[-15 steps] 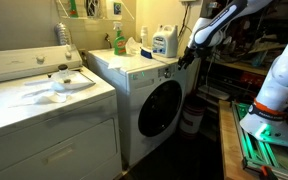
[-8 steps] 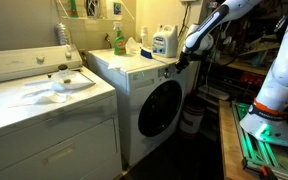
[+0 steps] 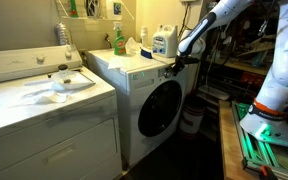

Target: Push a button on the right washing machine

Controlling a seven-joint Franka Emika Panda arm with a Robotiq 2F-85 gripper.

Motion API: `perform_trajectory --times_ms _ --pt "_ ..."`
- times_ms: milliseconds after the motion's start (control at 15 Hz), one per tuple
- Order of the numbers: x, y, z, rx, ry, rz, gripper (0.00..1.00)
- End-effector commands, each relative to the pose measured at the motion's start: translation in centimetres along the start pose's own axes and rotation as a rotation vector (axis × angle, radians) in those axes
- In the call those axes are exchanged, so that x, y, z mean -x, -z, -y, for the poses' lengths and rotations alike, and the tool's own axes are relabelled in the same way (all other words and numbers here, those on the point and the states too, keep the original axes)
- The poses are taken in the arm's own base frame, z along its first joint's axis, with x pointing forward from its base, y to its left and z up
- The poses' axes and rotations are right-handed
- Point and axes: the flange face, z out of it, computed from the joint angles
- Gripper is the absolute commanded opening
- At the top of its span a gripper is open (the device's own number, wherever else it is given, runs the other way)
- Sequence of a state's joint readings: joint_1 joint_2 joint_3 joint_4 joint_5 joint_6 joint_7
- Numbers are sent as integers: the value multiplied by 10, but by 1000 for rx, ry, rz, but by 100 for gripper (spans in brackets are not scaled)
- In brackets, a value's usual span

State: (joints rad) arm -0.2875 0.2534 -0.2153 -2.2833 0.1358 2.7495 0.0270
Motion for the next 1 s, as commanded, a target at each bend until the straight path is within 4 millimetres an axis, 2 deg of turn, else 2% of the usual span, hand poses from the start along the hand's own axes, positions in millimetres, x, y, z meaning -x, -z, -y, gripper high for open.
perform_trajectory --times_ms 0,333,800,867,933 --pt "-12 -14 0 14 -6 -41 0" --pt "-13 -13 3 -11 -3 -84 0" --pt "-6 -7 0 -46 16 -255 0" --pt "-3 -9 -1 -52 6 -234 0" --pt "7 -13 -5 -52 -6 -133 0"
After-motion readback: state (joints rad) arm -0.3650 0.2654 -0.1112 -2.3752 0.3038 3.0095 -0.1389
